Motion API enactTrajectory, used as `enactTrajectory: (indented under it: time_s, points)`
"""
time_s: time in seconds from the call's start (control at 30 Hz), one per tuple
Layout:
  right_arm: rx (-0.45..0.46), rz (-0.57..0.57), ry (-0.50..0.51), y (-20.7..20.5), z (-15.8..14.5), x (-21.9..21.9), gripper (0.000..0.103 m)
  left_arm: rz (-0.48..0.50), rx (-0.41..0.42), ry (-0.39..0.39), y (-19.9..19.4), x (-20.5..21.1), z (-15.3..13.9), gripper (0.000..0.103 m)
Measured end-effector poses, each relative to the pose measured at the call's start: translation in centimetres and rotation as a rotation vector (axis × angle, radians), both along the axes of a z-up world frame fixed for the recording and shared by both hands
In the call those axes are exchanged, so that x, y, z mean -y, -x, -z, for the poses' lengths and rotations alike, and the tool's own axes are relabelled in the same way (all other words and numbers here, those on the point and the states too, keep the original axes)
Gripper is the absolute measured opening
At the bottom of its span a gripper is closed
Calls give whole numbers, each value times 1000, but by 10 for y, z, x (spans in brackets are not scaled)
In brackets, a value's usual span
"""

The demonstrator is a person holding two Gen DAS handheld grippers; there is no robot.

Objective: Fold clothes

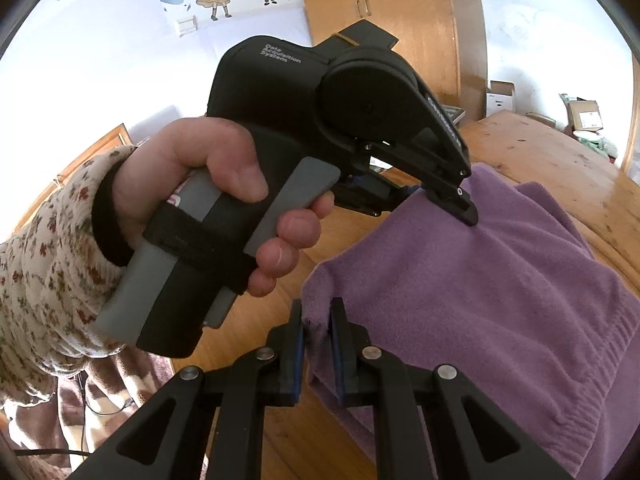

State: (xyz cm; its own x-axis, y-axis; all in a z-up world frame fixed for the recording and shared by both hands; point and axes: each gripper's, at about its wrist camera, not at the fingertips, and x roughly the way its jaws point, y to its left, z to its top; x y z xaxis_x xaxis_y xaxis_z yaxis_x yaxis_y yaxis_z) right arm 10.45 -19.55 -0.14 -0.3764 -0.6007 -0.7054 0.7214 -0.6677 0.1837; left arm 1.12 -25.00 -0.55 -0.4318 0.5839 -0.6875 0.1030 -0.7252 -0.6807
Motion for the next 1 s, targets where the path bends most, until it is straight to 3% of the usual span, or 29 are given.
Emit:
enactTrajectory:
  time_s: [0.2, 0.23, 0.4, 0.6, 0.77, 0.87, 1.0]
  points:
    - [48, 15, 13, 11, 4, 0, 17, -4, -2, 28, -21, 7, -3, 15]
    - [41, 13, 11, 9, 3, -1, 18, -6, -1, 36, -26, 9, -4, 21]
    - [-4, 16, 18, 0, -7, -12, 38, -53, -2, 95, -25, 7, -17, 26]
    - [-43, 59, 68, -10, -27, -50, 39, -123, -61, 150, -42, 17, -29, 26]
    - [-52, 203, 108, -33, -43, -108, 39, -99, -174, 207, -70, -7, -62, 29]
    - [-59, 341, 111, -47, -48, -159, 39, -29, -224, 214, -80, -32, -82, 33]
    - [-71, 549, 91, -65, -46, -233, 39, 108, -252, 209, -82, -86, -83, 33]
